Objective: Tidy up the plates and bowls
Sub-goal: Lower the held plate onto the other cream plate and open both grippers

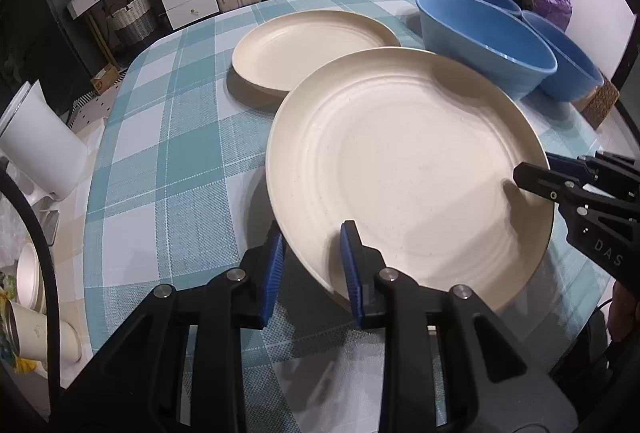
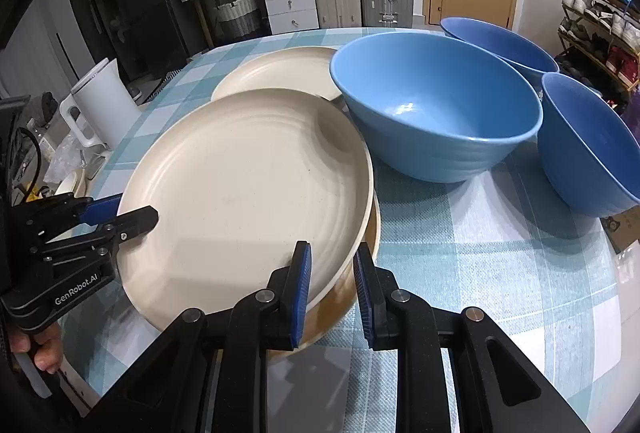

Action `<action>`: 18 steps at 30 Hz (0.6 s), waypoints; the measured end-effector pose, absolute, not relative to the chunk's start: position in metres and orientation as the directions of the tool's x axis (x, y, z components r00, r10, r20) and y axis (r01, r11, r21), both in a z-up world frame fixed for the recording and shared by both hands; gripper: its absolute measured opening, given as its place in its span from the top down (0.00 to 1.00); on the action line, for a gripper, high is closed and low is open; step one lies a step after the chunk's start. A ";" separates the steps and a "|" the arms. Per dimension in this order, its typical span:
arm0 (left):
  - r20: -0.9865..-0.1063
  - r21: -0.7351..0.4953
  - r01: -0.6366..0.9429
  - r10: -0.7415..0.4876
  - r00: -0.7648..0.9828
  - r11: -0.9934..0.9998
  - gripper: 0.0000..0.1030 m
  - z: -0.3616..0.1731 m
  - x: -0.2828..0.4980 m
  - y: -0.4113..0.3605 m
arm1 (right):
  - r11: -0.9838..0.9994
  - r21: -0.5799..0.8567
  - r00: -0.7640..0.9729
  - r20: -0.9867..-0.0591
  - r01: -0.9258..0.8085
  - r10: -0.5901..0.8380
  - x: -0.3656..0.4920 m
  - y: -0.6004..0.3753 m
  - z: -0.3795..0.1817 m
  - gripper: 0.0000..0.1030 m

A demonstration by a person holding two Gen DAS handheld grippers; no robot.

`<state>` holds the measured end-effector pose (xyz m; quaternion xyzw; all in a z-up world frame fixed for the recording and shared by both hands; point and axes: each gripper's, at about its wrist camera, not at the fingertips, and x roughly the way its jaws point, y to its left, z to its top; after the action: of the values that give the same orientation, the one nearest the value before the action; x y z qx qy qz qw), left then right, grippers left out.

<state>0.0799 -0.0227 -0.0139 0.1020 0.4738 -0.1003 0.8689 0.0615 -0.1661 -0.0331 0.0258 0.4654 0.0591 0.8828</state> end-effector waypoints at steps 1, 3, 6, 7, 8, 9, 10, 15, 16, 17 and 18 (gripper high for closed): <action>-0.846 0.088 0.274 -0.073 0.529 0.958 0.76 -0.015 0.080 -0.024 | 0.992 0.094 0.556 -0.822 -0.081 0.123 0.061 -0.165 -0.035 0.79; -0.850 0.096 0.278 -0.067 0.522 0.956 0.76 -0.019 0.081 -0.025 | 0.993 0.086 0.554 -0.824 -0.080 0.116 0.060 -0.165 -0.037 0.79; -0.854 0.113 0.286 -0.055 0.518 0.951 0.75 -0.022 0.080 -0.028 | 0.995 0.058 0.559 -0.823 -0.083 0.095 0.058 -0.163 -0.040 0.79; -0.855 0.117 0.289 -0.052 0.516 0.950 0.75 -0.023 0.080 -0.029 | 0.995 0.050 0.561 -0.823 -0.082 0.087 0.058 -0.162 -0.040 0.79; -0.856 0.120 0.291 -0.049 0.514 0.949 0.74 -0.023 0.080 -0.030 | 0.996 0.045 0.561 -0.823 -0.082 0.083 0.058 -0.161 -0.040 0.79; -0.857 0.120 0.294 -0.050 0.512 0.948 0.74 -0.024 0.079 -0.030 | 0.996 0.042 0.562 -0.823 -0.082 0.081 0.057 -0.161 -0.040 0.79; -0.859 0.120 0.296 -0.050 0.510 0.948 0.74 -0.024 0.079 -0.030 | 0.996 0.040 0.562 -0.823 -0.081 0.079 0.057 -0.161 -0.041 0.79; -0.862 0.148 0.305 -0.029 0.507 0.941 0.73 -0.027 0.077 -0.034 | 0.997 0.019 0.566 -0.822 -0.079 0.061 0.055 -0.160 -0.042 0.79; -0.863 0.163 0.308 -0.016 0.504 0.937 0.73 -0.029 0.078 -0.035 | 0.997 0.012 0.566 -0.822 -0.080 0.055 0.054 -0.159 -0.042 0.79; -0.864 0.174 0.311 -0.006 0.503 0.934 0.73 -0.030 0.077 -0.036 | 0.997 0.005 0.568 -0.822 -0.081 0.050 0.054 -0.158 -0.042 0.79; -0.864 0.181 0.312 0.000 0.503 0.933 0.73 -0.031 0.076 -0.037 | 0.997 0.000 0.569 -0.821 -0.081 0.046 0.053 -0.157 -0.042 0.79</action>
<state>0.0763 -0.0375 -0.0313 0.1590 0.4898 -0.0914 0.8523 0.0525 -0.1568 -0.0420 -0.0189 0.4627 0.0361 0.8856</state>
